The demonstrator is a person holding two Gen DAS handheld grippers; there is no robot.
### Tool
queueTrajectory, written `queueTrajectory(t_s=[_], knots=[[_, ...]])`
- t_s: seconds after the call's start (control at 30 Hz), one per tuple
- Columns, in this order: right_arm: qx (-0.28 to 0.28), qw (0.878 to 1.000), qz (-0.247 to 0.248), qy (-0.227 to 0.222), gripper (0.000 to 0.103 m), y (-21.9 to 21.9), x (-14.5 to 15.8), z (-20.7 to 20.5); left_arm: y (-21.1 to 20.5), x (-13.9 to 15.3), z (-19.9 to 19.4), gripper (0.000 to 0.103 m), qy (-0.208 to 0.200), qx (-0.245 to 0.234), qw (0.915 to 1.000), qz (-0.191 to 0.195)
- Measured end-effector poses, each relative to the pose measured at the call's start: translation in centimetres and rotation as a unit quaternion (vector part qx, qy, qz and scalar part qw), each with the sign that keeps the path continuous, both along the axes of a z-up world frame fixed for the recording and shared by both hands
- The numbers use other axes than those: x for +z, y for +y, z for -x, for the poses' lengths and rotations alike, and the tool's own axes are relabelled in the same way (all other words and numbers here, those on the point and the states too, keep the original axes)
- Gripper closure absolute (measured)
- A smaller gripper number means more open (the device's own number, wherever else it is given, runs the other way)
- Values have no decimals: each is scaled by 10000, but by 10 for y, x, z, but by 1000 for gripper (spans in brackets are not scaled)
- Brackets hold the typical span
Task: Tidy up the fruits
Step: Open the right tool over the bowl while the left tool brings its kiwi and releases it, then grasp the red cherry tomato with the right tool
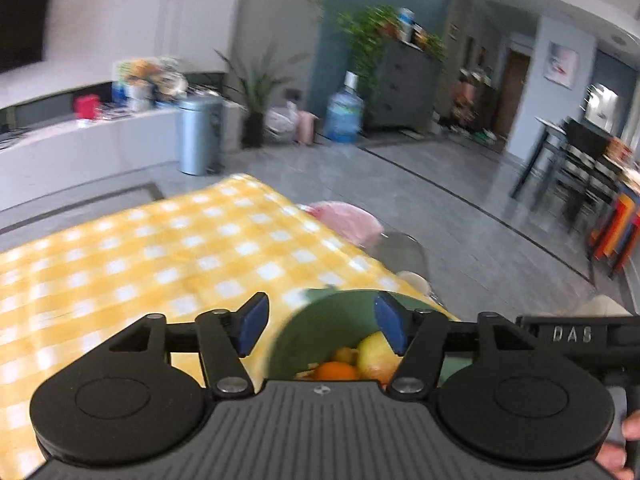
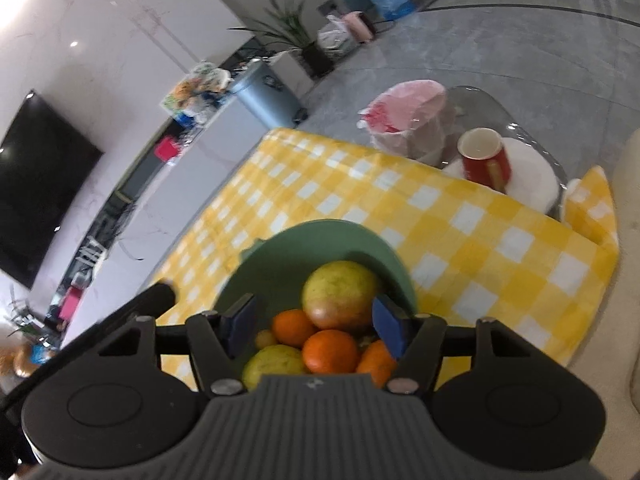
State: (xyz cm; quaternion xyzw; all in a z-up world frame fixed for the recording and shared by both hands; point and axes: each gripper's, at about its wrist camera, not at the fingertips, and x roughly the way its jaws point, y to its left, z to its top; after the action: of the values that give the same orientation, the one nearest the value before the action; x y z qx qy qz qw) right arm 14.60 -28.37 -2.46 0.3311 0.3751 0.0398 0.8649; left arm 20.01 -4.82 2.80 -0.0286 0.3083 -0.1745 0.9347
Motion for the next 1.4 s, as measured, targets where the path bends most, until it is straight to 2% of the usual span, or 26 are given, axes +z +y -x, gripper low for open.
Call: queueTrajectory(t_s=[0.03, 0.1, 0.23, 0.3, 0.43, 0.53, 0.6, 0.7, 0.77, 0.83, 0.87, 0.9, 0.97, 1.07, 1.27, 1.4], knots=[[54, 10000, -52, -47, 51, 2, 2, 0, 12, 4, 7, 24, -20, 179, 9998, 41], [249, 9993, -208, -192, 58, 11, 6, 0, 32, 9, 15, 22, 64, 531, 9985, 135], [714, 9947, -529, -522, 60, 33, 13, -4, 67, 15, 32, 22, 450, 1128, 9925, 155], [913, 9929, -416, -634, 60, 52, 13, -6, 81, 15, 42, 22, 539, 1341, 9892, 222], [1513, 9880, -207, -219, 60, 99, 5, -1, 109, 12, 71, 22, 558, 1550, 9844, 613], [1807, 9835, -21, -7, 60, 126, 0, 12, 126, 5, 89, 22, 529, 1558, 9841, 668], [1963, 9801, 10, 288, 60, 137, -9, 23, 134, -4, 98, 22, 510, 1618, 9835, 626], [1815, 9788, 379, 866, 60, 147, -27, 37, 146, -24, 104, 23, 720, 1691, 9806, 676], [1606, 9768, 763, 1190, 60, 152, -36, 37, 152, -34, 105, 24, 804, 1465, 9827, 802], [1435, 9771, 931, 1262, 59, 156, -37, 34, 153, -37, 109, 24, 609, 1302, 9867, 762], [1381, 9781, 908, 1268, 57, 158, -36, 33, 153, -38, 110, 24, 498, 1366, 9867, 722], [1347, 9790, 816, 1290, 50, 159, -36, 30, 154, -39, 110, 24, 457, 1440, 9859, 713], [1328, 9776, 754, 1449, 50, 166, -41, 21, 155, -42, 106, 24, 516, 1513, 9844, 741], [1374, 9699, 1238, 1582, 51, 182, -47, 16, 163, -47, 108, 24, 541, 1504, 9831, 891], [1646, 9493, 2178, 1562, 67, 211, -50, 13, 173, -49, 110, 24, 571, 1606, 9796, 1062], [1723, 9461, 2285, 1516, 73, 218, -53, 12, 178, -47, 112, 24, 514, 1722, 9769, 1160]])
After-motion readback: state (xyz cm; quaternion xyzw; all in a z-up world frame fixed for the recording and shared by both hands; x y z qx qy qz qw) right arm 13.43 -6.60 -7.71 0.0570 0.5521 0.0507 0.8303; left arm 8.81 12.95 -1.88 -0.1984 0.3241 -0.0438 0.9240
